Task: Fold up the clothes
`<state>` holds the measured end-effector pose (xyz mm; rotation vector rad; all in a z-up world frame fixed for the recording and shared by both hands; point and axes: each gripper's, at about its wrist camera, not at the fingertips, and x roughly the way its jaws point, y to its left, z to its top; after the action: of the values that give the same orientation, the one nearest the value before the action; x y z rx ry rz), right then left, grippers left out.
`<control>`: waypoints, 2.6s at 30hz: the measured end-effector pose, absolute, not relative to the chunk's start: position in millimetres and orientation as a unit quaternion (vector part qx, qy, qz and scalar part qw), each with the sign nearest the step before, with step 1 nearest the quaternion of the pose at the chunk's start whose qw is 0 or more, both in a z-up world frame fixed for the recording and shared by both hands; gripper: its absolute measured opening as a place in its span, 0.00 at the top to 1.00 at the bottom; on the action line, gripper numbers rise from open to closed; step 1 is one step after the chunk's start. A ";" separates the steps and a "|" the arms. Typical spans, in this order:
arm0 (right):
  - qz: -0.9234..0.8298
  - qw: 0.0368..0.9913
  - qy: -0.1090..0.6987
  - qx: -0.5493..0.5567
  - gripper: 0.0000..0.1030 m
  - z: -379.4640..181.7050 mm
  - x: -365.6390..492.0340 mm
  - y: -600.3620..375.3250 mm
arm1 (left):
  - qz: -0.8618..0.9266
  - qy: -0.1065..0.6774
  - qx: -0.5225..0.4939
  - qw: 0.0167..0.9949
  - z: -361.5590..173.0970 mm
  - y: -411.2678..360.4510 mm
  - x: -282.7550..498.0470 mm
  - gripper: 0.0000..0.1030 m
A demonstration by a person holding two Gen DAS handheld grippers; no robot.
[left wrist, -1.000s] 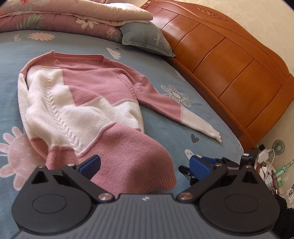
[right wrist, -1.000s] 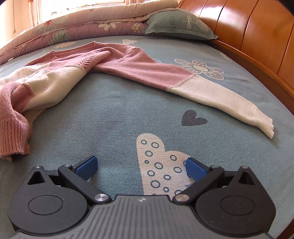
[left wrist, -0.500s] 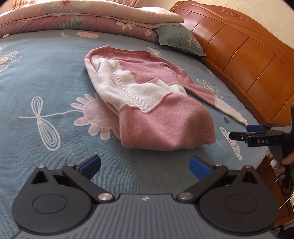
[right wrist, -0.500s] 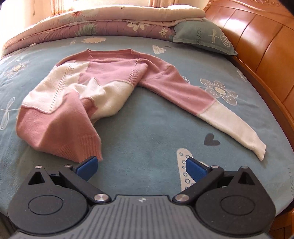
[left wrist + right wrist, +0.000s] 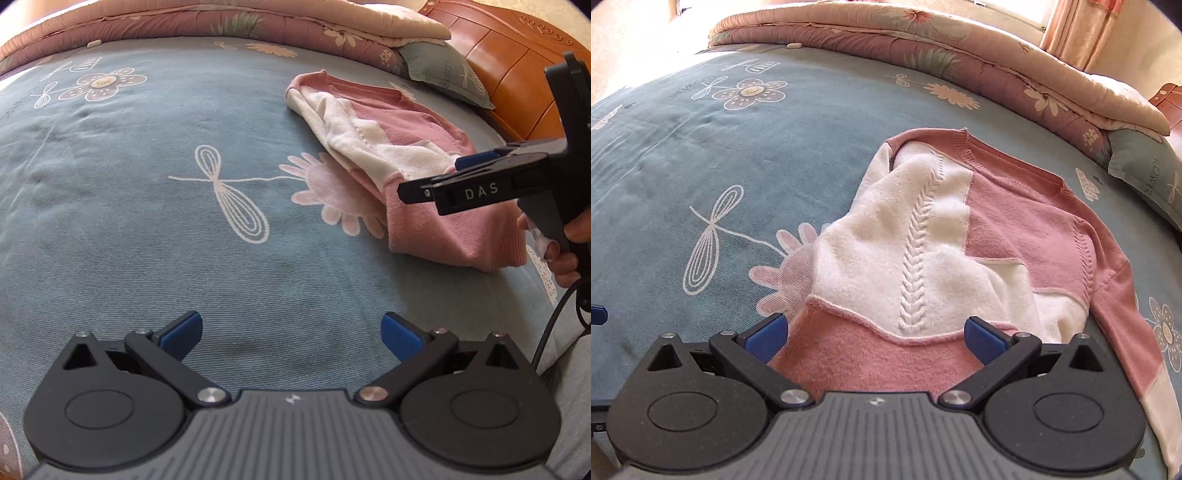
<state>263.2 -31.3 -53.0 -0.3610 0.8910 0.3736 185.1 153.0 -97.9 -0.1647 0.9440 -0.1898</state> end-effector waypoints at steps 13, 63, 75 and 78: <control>0.171 0.885 0.389 -0.190 0.00 -68.9 286.8 -117.3 | -0.114 0.457 -0.074 0.879 -99.2 123.8 236.9 0.01; 0.220 0.871 0.433 -0.068 0.00 -85.4 312.3 -168.5 | -0.187 0.489 -0.194 0.829 -126.6 57.3 369.3 0.01; 0.223 0.870 0.436 -0.060 0.00 -86.3 312.9 -169.7 | -0.238 0.476 -0.350 0.771 -147.6 72.3 374.2 0.11; 0.228 0.868 0.439 -0.052 0.00 -87.3 314.6 -172.6 | -0.233 0.482 -0.368 0.760 -153.6 86.2 366.2 0.39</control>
<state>314.6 -172.6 -87.3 -0.1078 0.9184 0.4771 366.2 86.2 -153.6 -0.8000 1.0501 -0.5063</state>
